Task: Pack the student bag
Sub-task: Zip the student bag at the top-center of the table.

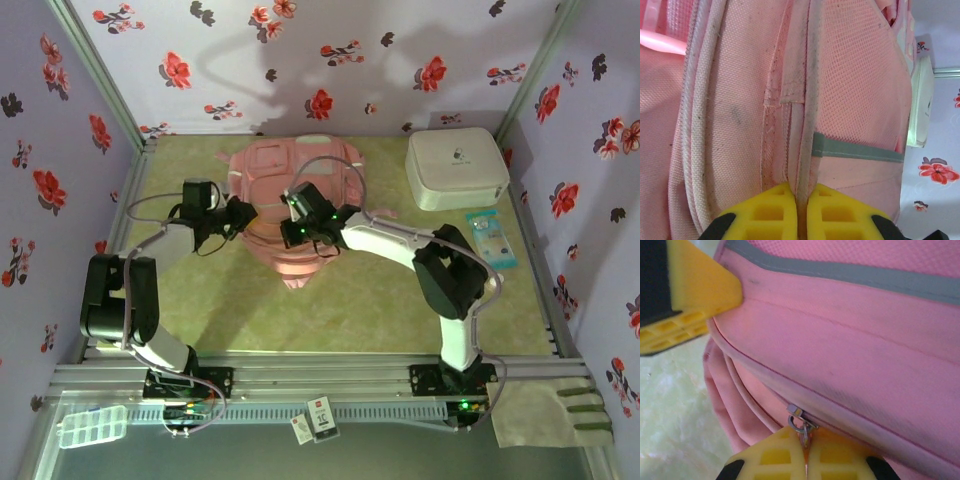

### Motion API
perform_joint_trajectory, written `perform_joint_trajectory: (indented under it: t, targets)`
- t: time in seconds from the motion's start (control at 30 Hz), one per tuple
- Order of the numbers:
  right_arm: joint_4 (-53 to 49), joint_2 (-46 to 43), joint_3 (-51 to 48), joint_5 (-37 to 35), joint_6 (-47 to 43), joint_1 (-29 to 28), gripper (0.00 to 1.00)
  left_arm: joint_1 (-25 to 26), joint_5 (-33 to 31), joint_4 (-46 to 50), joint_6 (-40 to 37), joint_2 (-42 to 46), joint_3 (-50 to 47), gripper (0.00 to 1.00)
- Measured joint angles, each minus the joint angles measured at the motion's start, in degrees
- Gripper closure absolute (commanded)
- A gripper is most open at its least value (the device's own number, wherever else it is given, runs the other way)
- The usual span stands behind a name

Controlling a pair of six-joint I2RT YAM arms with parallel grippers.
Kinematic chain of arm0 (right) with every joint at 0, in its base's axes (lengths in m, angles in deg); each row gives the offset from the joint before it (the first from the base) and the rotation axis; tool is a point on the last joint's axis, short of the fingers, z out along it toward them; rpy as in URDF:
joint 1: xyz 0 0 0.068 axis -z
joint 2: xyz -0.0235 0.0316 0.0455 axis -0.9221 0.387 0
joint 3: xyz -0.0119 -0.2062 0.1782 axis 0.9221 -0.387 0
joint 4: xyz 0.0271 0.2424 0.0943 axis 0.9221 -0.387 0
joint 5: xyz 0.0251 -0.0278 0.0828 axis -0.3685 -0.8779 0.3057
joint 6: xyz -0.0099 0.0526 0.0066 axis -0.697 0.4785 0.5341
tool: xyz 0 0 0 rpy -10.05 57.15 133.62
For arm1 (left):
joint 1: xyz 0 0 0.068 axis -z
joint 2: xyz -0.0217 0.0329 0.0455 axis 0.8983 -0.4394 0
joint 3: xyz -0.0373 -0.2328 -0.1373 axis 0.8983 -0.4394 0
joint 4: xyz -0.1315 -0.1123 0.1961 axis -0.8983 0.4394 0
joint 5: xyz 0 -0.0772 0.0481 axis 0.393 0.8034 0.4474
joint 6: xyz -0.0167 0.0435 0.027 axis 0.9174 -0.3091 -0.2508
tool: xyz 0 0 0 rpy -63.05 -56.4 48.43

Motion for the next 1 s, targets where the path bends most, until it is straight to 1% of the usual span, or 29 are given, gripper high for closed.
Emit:
perform_joint_trajectory:
  t: [0.27, 0.43, 0.5, 0.6, 0.8, 1.0]
  targets:
    - [-3.78, -8.98, -8.57, -4.76, -2.03, 4.09, 0.93, 0.00, 0.24, 2.08, -3.04, 1.03, 0.00, 1.00]
    - [-4.96, -11.43, -10.97, -5.81, -3.34, 6.29, 0.91, 0.00, 0.13, 4.02, -5.60, 1.09, 0.13, 1.00]
    - [-5.44, -11.76, -11.17, -5.75, -4.33, 6.93, 0.89, 0.00, 0.11, 4.87, -6.73, 1.09, 0.50, 1.00]
    - [-5.86, -11.87, -11.21, -4.37, -7.54, 8.37, 0.89, 0.00, -0.26, 7.41, -9.03, 1.09, 1.90, 1.00]
    - [-8.02, -11.74, -10.27, -0.92, -17.20, 11.26, 0.89, 0.52, -1.46, 11.93, -14.58, 1.01, 4.26, 1.00]
    - [-9.70, -11.06, -8.41, -0.09, -25.79, 13.90, 0.88, 0.83, -2.34, 15.45, -19.15, 0.28, 6.25, 1.00]
